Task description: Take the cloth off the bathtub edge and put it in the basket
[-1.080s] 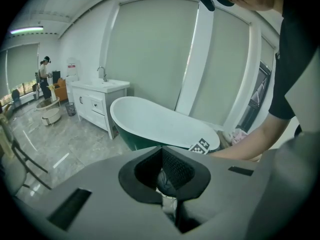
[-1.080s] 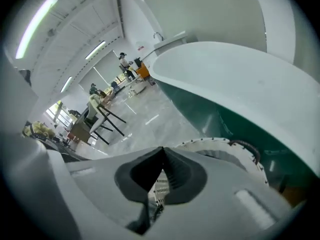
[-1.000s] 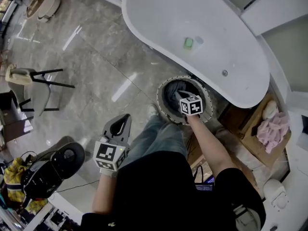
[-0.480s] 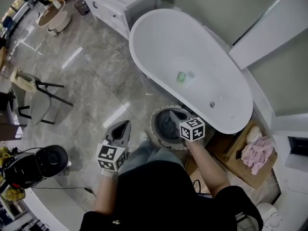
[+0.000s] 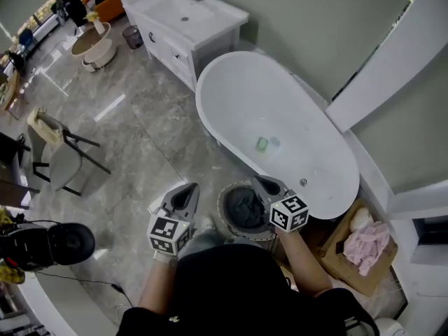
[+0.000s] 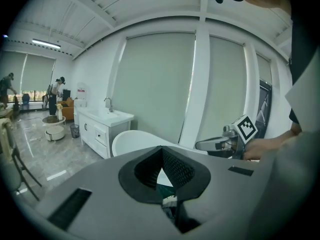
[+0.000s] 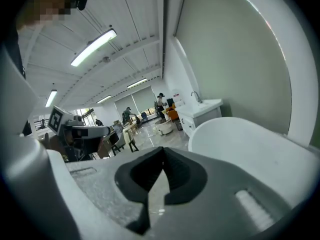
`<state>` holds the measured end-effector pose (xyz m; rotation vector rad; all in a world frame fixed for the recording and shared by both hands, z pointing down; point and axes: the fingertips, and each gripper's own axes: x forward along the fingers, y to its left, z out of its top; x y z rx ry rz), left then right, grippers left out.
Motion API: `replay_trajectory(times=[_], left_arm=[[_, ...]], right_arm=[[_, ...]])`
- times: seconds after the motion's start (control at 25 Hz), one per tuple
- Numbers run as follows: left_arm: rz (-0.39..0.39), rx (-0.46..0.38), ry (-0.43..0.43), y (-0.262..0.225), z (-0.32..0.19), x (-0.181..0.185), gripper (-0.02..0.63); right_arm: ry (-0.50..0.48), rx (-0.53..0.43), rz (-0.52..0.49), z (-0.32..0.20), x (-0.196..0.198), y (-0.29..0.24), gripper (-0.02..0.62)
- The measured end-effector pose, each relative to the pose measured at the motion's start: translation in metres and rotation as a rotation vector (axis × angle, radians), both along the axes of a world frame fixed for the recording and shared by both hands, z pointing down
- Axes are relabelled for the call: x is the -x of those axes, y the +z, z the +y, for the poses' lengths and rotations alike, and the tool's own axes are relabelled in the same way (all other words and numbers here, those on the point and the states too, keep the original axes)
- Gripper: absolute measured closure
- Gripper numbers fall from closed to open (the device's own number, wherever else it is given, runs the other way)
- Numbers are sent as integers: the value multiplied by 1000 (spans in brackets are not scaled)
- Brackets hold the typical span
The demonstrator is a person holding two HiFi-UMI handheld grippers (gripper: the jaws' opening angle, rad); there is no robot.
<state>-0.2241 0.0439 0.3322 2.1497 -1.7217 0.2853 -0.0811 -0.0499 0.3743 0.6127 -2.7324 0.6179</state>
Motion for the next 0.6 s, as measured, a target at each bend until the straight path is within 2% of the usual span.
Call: replay_trajectory(times=[0.28, 0.6], left_arm=[[-2, -66, 6, -32, 8, -7, 592], [-6, -121, -8, -55, 13, -6, 592]], right_arm=[[16, -58, -61, 6, -11, -52, 598], [15, -140, -83, 16, -17, -83, 598]])
